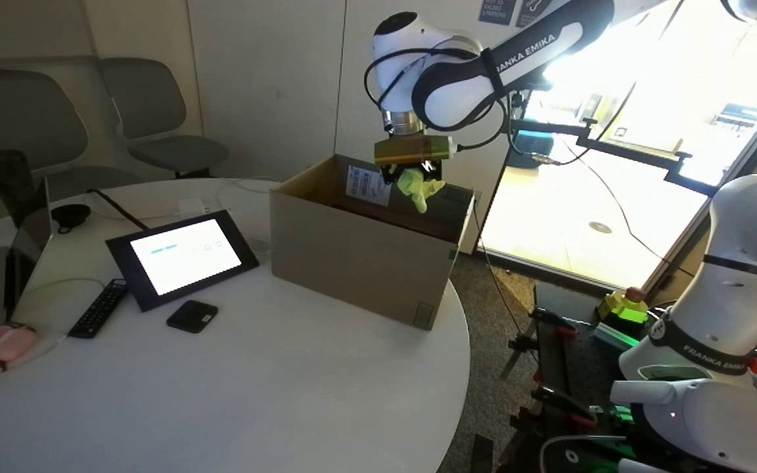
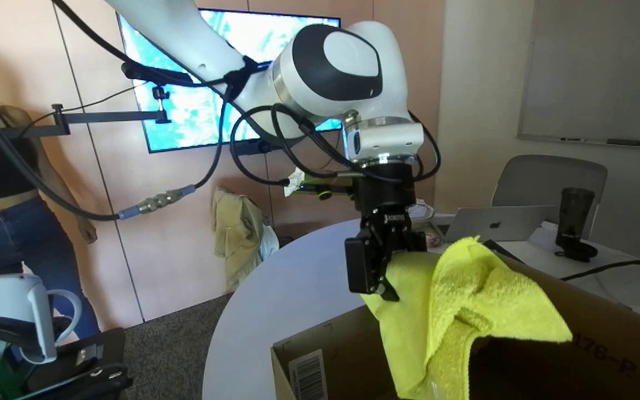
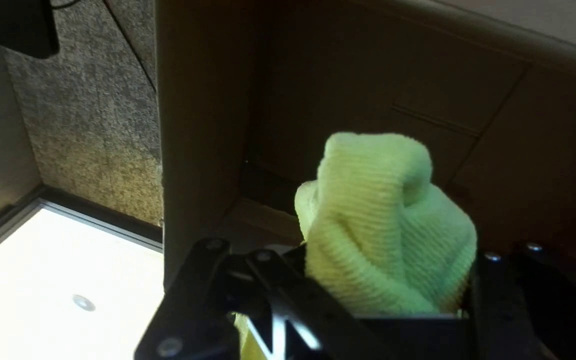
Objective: Put the marker on the cloth, then fold the cloth and put it in the box
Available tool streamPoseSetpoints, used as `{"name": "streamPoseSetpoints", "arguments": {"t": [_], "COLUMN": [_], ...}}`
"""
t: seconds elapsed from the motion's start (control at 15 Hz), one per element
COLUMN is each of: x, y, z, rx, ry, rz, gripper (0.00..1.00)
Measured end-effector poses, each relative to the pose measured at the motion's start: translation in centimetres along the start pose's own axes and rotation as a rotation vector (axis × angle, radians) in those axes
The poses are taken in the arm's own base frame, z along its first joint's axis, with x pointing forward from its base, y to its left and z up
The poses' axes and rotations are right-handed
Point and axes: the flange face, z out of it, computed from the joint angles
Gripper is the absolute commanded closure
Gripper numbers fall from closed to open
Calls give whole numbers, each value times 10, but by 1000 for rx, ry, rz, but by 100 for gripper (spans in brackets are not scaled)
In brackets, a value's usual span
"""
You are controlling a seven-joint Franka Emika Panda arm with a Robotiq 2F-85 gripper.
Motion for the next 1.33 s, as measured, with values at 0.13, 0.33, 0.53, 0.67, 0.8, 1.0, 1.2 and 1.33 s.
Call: {"name": "streamPoseSetpoints", "arguments": {"t": [0.13, 0.33, 0.53, 0.67, 0.8, 1.0, 1.2, 1.33], "x": [-2, -7, -13, -17, -21, -26, -38, -52], "y": [1, 0, 1, 3, 3, 3, -3, -6], "z": [19, 41, 51, 54, 56, 52, 29, 3], "rx": [-41, -78, -96, -103, -107, -99, -43, 5], "ry": [-13, -28, -39, -42, -44, -46, -41, -28], "rz": [23, 39, 40, 37, 36, 28, -6, -42], "gripper": [57, 33, 10, 0, 0, 0, 0, 0]}}
